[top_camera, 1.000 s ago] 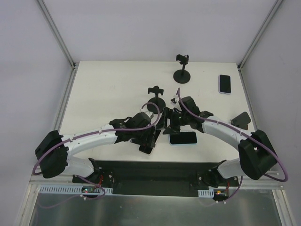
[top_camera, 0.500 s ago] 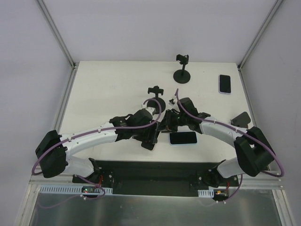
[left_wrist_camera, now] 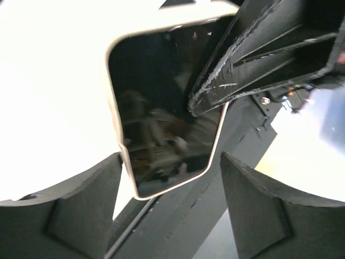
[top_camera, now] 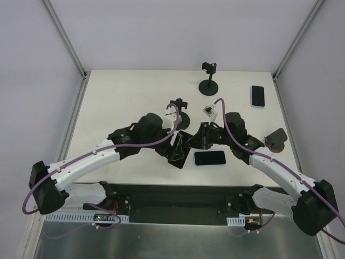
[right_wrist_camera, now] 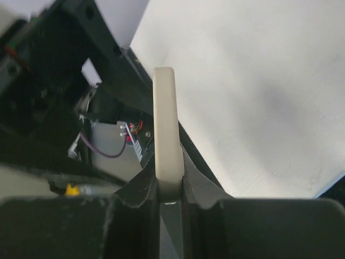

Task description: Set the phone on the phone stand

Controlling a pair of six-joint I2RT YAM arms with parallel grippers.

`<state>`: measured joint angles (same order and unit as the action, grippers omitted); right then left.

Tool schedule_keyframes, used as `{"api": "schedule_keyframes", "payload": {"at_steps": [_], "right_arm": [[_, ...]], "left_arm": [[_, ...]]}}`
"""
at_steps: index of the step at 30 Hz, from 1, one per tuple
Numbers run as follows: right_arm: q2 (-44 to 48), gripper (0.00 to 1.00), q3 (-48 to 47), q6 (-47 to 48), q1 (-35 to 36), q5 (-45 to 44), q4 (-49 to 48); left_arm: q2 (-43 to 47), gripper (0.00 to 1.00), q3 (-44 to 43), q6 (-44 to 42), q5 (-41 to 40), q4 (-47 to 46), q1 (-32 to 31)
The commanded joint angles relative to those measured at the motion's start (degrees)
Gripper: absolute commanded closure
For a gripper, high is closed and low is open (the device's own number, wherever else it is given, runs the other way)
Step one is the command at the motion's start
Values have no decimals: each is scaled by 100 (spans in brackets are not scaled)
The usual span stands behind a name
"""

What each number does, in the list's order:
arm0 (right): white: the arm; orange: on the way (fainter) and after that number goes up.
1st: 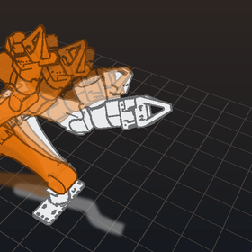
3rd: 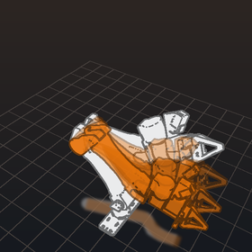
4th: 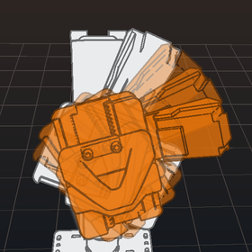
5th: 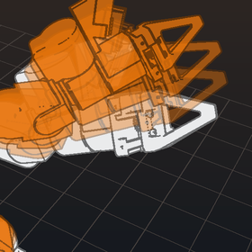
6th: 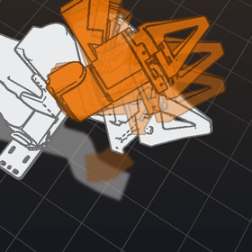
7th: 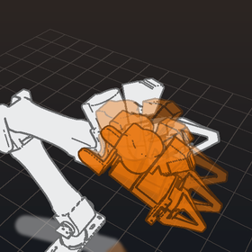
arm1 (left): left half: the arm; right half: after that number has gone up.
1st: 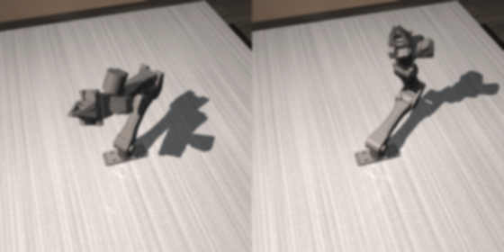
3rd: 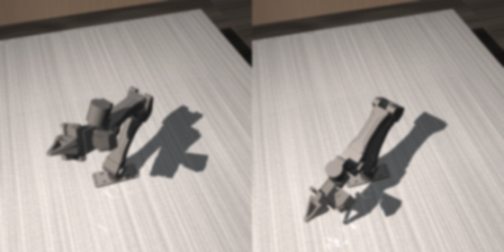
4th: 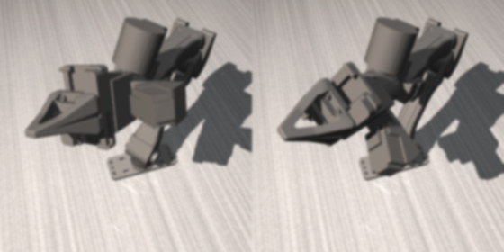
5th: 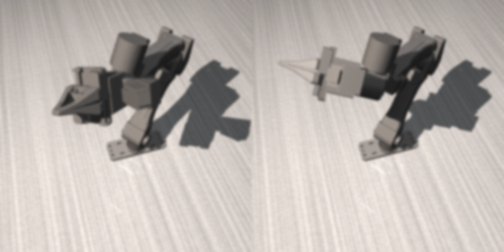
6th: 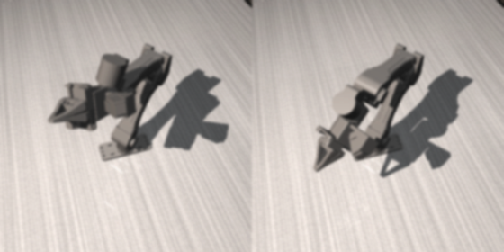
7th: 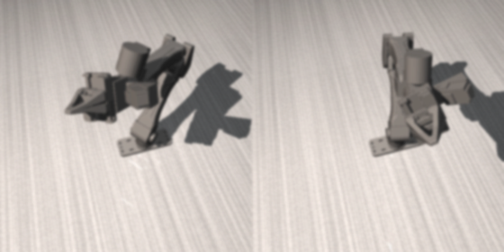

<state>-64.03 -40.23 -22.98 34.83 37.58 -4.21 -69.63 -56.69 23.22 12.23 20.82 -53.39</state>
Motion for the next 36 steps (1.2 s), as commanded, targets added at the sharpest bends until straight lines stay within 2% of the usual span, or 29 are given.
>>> {"api": "schedule_keyframes", "payload": {"at_steps": [1,2,4,5,8,12,15,16,18,19,20,21,22,23,25,26,27,29,32,34,36], "right_arm": [[715,99,-248,935,-64,1346,-134],[760,99,-284,1023,-73,1461,32],[839,99,-363,1094,-64,1838,104],[857,99,-389,1094,-64,1953,96],[1006,99,-451,1024,-55,2034,52],[1094,99,-617,954,-46,2025,34],[1068,99,-723,910,-55,2086,34],[1059,99,-741,901,-38,2113,25],[1068,99,-793,848,-11,2174,-19],[1068,99,-820,857,24,2174,-19],[1077,99,-837,848,41,2166,-10],[1103,98,-846,848,50,2139,7],[1112,91,-846,848,68,2104,42],[1129,62,-838,900,59,2052,182],[1191,45,-698,1059,111,1902,306],[1200,31,-610,1068,138,1841,315],[1209,26,-539,1094,190,1684,315],[1209,19,-363,1129,419,1560,315],[1235,19,-196,1112,709,1287,175],[1200,24,-135,980,815,1304,-70],[1139,37,-117,884,885,1365,-246]], "left_arm": [[608,33,-334,-810,1997,-561,712],[669,37,-352,-811,2325,-579,855],[670,37,-396,-837,2888,-605,1110],[574,36,-483,-863,3517,-605,1172],[249,34,-650,-890,4661,-631,1138],[46,39,-651,-968,4991,-632,874],[2,50,-633,-1012,5000,-658,681],[2,61,-624,-1013,4939,-649,672],[-33,71,-624,-1013,4833,-658,672],[-42,89,-633,-1004,4754,-649,672],[-51,100,-685,-995,4684,-649,672],[-25,100,-695,-978,4535,-641,672],[19,100,-703,-986,4264,-649,663],[97,100,-738,-995,4087,-658,671],[203,100,-782,-995,3684,-658,672],[299,100,-791,-978,3577,-667,672],[344,100,-800,-943,3489,-719,672],[467,100,-826,-829,3322,-842,672],[625,100,-800,-636,3189,-1105,680],[730,100,-739,-530,3180,-1360,680],[766,100,-721,-407,3250,-1484,680]]}}
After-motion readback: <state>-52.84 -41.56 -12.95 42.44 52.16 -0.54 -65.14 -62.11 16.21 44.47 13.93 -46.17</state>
